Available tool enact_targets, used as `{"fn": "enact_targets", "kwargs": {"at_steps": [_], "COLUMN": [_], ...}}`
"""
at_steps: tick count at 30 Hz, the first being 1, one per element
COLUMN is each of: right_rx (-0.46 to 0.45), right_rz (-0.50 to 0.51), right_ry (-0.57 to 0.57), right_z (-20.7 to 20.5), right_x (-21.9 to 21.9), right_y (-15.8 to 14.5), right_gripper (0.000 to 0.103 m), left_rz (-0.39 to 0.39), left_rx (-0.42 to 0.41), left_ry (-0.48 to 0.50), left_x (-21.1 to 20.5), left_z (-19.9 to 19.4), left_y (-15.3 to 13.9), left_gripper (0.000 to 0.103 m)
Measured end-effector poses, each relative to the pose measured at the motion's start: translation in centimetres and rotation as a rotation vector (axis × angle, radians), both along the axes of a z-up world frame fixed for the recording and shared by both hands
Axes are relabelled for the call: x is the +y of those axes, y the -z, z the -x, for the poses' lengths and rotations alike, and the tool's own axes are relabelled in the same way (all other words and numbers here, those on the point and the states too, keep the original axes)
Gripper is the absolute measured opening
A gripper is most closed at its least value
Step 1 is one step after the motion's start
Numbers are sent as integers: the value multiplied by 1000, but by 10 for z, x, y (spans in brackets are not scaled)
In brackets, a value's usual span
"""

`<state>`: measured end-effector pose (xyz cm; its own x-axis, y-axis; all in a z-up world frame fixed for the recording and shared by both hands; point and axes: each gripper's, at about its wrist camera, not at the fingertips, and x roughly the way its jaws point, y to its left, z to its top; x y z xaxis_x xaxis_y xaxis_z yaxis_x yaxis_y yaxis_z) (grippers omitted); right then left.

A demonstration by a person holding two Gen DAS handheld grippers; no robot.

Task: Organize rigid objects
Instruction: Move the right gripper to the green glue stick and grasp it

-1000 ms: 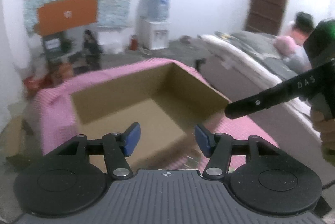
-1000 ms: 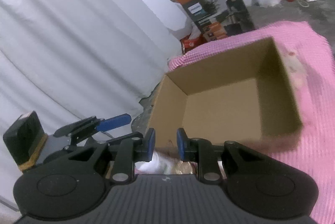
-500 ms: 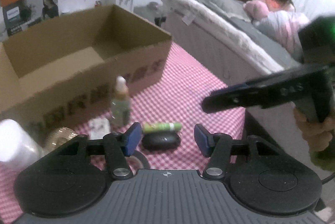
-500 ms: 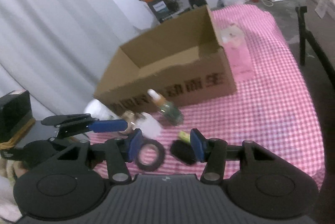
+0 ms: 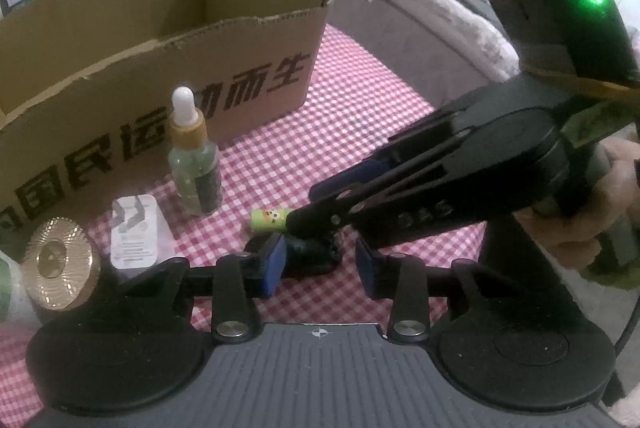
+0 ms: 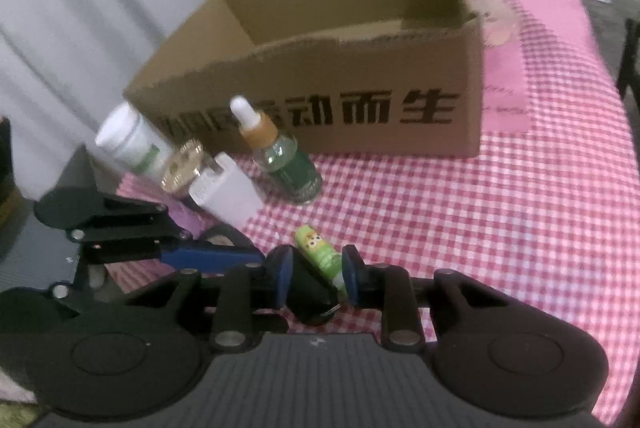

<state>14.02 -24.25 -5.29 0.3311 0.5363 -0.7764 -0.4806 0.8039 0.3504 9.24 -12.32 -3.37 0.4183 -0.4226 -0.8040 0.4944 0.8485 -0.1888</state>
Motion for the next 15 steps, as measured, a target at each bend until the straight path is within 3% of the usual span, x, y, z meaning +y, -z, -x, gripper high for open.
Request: {"fn": "enact_targets", "kwargs": {"at_steps": [6,10,15], "right_rx": [-2,-3,14], "right_rz": [66,75,39], "right_ry": [-39,-1,75], "right_z": [-4,-6,-9], "right_x": [4,-6,-23], "right_y": [10,12,12], "right_gripper": [24,16,16], "left_rz": [-25,-33,-43], "left_rx": [22,15,13], "left_ry": [11,18,24], "left_x": [-9,-15,-20], "left_z": [-5,-10,-16], "left_y": [6,6,8], "left_gripper": [38,38,38]}}
